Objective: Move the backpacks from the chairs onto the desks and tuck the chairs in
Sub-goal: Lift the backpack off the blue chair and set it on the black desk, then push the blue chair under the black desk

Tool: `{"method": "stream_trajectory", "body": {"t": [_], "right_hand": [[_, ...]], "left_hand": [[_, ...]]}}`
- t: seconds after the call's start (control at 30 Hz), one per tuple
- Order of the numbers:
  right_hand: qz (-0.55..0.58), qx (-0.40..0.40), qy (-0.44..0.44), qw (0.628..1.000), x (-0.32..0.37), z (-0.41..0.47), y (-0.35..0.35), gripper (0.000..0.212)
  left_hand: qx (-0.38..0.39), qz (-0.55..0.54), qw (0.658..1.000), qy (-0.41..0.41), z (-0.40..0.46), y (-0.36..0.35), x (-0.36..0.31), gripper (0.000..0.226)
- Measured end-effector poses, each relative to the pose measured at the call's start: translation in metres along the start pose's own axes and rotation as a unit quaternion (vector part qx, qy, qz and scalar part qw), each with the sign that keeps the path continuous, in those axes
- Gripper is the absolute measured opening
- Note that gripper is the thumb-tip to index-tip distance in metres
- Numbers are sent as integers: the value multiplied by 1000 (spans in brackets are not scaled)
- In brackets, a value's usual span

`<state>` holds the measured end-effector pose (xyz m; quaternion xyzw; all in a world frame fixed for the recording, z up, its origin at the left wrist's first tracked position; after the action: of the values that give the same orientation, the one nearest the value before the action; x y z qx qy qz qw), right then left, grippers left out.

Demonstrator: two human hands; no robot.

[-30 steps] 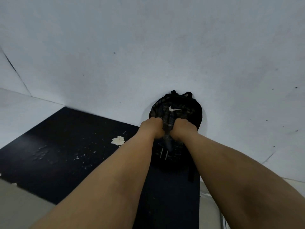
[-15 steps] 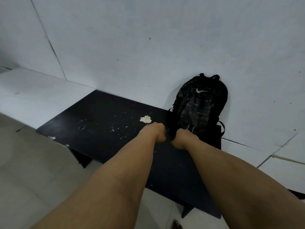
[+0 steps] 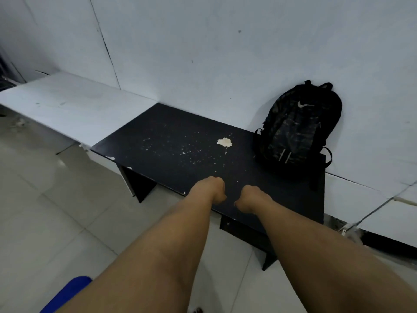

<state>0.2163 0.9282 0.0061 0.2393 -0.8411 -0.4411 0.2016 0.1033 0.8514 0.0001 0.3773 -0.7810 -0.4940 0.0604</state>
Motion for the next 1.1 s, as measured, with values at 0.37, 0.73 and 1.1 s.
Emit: {"method": "stream_trajectory", "body": {"t": [0.37, 0.73, 1.1], "right_hand": [[-37, 22, 29, 999, 20, -41, -81, 33], [-70, 53, 53, 995, 54, -113, -150, 32], [-81, 49, 88, 992, 115, -168, -203, 16]], "left_hand": [[-8, -28, 999, 39, -53, -60, 40, 22], [10, -30, 996, 82, -147, -126, 94, 39], [-3, -52, 994, 99, -219, -147, 161, 37]]}}
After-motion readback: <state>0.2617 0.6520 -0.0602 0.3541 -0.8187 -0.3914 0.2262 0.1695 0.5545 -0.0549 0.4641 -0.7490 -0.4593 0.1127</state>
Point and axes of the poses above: each hand's wrist, its own z-axis towards the middle knuckle, its own y-axis out of the back of the hand, x = y × z, the point moved 4 cm from there along z, towards the middle knuckle, and after that the axes turned 2 degrees about -z, right-handed, at the moved point
